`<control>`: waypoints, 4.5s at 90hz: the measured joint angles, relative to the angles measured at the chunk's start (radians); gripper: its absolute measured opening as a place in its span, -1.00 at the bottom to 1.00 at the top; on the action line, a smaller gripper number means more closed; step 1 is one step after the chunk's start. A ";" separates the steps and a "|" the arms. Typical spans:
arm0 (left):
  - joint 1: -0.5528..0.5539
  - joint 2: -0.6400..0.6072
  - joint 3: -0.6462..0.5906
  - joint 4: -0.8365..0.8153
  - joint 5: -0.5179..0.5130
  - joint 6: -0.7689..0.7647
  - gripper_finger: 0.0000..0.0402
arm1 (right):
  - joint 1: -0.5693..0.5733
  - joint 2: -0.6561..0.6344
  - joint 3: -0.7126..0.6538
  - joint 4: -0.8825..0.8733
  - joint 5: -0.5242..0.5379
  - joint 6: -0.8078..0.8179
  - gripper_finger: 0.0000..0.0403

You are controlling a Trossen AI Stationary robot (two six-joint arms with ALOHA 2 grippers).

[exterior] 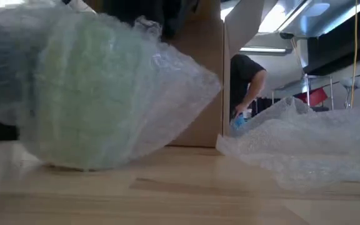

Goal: Wrap mug
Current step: Wrap the green mug with bubble wrap, then put the wrapped green mug into the cardboard box

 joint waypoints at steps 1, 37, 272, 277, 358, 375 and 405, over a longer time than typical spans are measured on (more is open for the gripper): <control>0.000 0.000 0.000 0.000 0.000 -0.001 -0.62 | 0.000 0.000 -0.004 0.003 0.000 0.001 -1.00; 0.000 0.001 -0.002 0.020 -0.005 0.029 -0.62 | -0.032 0.005 -0.061 0.088 -0.015 -0.004 -1.00; 0.009 -0.010 -0.002 0.093 -0.002 0.095 -0.62 | 0.095 0.009 0.010 0.058 0.169 -0.056 -0.91; 0.002 -0.025 0.001 0.086 0.004 0.095 -0.62 | 0.106 0.007 0.031 0.023 0.178 -0.071 -0.92; -0.160 -0.227 0.001 0.042 -0.242 0.238 -0.62 | 0.099 -0.224 0.506 -0.301 0.508 -0.414 -0.95; -0.160 -0.227 0.001 0.041 -0.230 0.214 -0.62 | -0.087 -0.276 0.504 -0.348 0.545 -0.440 -0.95; -0.172 -0.227 0.001 0.037 -0.217 0.183 -0.62 | -0.527 -0.226 0.503 -0.487 0.295 -0.285 -0.95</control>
